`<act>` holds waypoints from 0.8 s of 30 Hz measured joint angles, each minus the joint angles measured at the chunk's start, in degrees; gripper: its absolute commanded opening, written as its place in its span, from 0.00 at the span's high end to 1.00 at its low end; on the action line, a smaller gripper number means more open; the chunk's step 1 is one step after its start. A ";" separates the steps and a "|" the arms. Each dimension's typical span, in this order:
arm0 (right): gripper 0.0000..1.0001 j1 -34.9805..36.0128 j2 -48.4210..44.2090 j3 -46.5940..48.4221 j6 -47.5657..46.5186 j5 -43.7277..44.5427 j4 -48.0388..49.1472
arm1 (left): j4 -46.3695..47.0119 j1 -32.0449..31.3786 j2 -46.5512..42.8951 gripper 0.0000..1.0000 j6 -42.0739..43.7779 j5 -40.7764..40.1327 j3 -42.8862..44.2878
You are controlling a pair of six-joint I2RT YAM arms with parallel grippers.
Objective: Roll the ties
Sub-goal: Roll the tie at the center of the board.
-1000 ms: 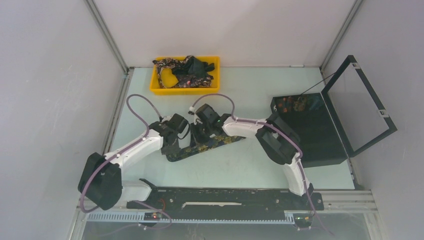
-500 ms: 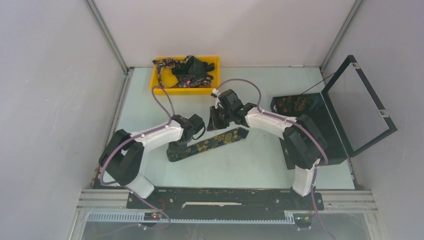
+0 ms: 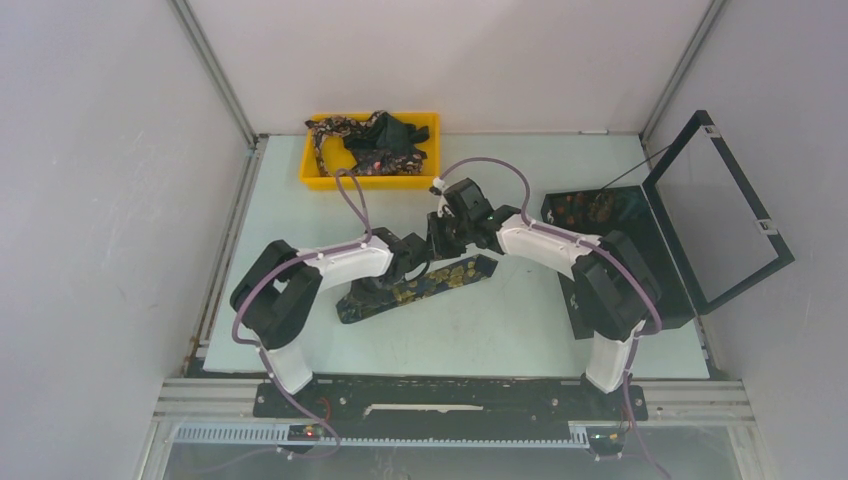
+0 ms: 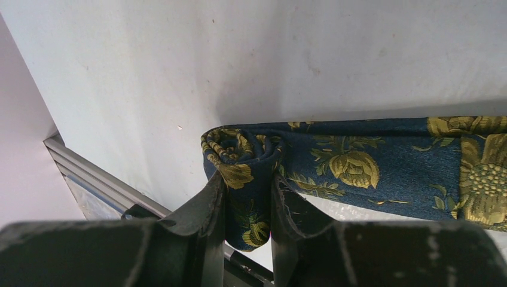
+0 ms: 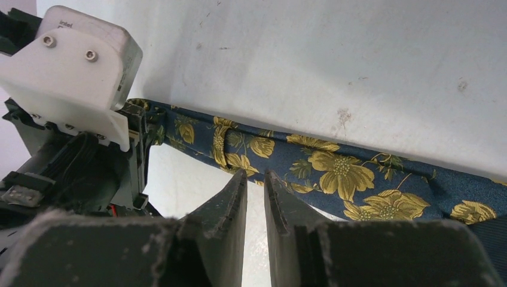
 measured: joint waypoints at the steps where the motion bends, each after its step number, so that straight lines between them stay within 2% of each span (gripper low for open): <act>1: 0.80 -0.02 -0.22 -0.09 -0.04 0.00 -0.07 | 0.02 -0.11 0.09 0.80 -0.09 0.11 0.07; 6: 0.80 -0.07 -0.98 -0.20 -0.42 0.02 -0.22 | 0.33 -0.15 0.33 0.70 -0.35 0.70 0.33; 12: 0.80 -0.15 -1.44 -0.24 -0.68 0.24 -0.42 | 2.34 -0.17 0.44 0.54 -0.44 1.70 0.33; 19: 0.80 -0.15 -1.62 -0.24 -0.66 0.44 -0.39 | 4.76 -0.26 -0.15 0.51 -0.39 2.99 0.31; 24: 0.80 -0.15 -2.10 -0.28 -0.61 0.59 -0.39 | 8.20 -0.26 -3.61 0.43 -0.42 4.83 -1.20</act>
